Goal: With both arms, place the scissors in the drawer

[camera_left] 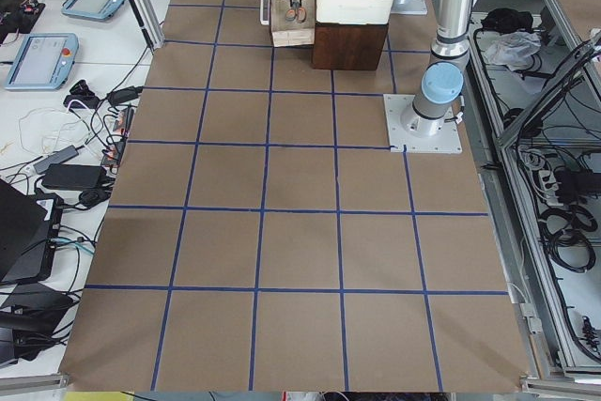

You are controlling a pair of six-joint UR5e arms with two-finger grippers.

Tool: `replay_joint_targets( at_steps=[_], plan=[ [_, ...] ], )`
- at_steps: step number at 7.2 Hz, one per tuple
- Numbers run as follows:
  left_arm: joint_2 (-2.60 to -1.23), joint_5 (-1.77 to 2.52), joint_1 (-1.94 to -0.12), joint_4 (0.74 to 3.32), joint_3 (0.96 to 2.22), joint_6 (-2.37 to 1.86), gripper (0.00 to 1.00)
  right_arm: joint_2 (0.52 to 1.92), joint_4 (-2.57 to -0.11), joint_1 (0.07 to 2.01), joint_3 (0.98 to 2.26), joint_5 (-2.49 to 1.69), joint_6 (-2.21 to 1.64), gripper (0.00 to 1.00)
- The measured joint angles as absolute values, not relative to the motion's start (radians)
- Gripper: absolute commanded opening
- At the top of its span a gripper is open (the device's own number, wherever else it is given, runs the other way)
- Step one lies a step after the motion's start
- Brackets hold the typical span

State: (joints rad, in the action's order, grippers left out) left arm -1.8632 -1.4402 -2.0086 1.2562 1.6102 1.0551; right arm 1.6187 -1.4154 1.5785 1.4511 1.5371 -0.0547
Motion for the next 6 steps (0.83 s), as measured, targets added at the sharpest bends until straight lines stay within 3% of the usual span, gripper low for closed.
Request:
replay_joint_targets(
  at_steps=[4,5,6],
  plan=[
    [-1.905,-1.443,-2.01,1.226,1.614,1.055,0.13,1.612,-1.425,1.581,1.457,1.617,-0.055,1.0],
    [-1.913,-1.444,-2.01,1.225,1.617,1.056,0.25,1.612,-1.425,1.581,1.457,1.617,-0.055,1.0],
    [-1.919,-1.445,-2.01,1.225,1.62,1.057,0.61,1.612,-1.425,1.581,1.457,1.617,-0.054,1.0]
  ],
)
